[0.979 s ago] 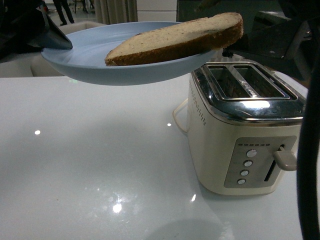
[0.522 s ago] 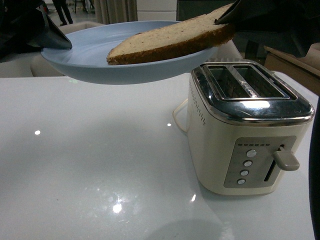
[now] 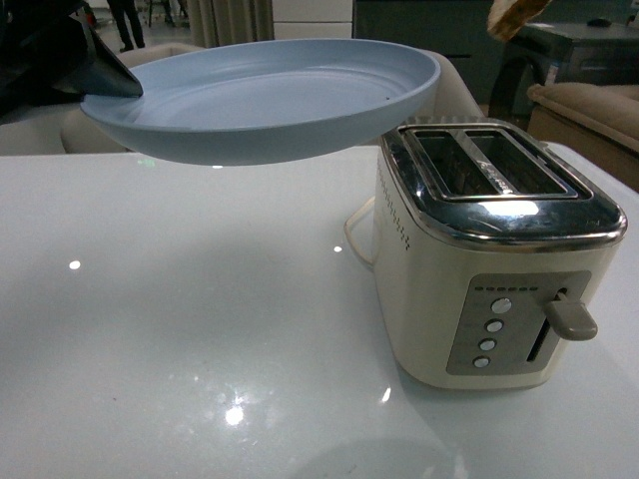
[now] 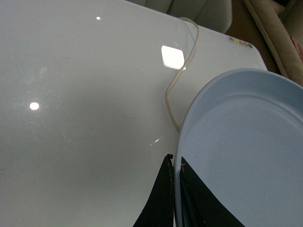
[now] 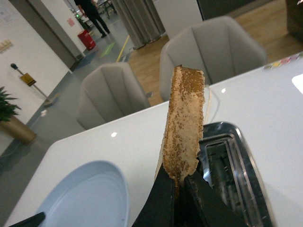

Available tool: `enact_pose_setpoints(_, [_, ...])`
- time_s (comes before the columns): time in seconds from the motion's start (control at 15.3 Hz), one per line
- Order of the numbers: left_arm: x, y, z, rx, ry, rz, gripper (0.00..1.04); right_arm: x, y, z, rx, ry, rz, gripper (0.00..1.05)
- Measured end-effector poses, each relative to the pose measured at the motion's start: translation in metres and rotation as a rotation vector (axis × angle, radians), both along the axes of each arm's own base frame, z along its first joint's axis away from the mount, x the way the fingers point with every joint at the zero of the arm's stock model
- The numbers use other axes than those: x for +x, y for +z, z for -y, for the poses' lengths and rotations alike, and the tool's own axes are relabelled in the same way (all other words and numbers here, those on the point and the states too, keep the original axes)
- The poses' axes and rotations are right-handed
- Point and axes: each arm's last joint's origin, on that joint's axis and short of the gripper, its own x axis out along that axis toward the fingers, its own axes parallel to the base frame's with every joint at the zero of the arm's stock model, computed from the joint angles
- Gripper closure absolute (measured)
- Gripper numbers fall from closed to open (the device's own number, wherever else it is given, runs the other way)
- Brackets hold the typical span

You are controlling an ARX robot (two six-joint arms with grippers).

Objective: Left arm holds plate, right arm toasts bread

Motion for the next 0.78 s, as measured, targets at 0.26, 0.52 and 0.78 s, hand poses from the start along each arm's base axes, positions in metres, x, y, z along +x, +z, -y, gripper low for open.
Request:
enact_pose_setpoints(0.26, [0.0, 0.0, 0.0, 0.0, 0.0, 0.0, 1.03, 0.018, -0.014, 0.008, -0.157, -0.025, 0.0, 1.02])
enact_pose_setpoints(0.52, [0.0, 0.0, 0.0, 0.0, 0.0, 0.001, 1.03, 0.04, -0.045, 0.0, -0.212, 0.015, -0.101, 1.02])
enact_pose_setpoints(0.78, [0.0, 0.0, 0.0, 0.0, 0.0, 0.001, 1.03, 0.047, -0.059, -0.01, -0.219, 0.047, -0.128, 1.02])
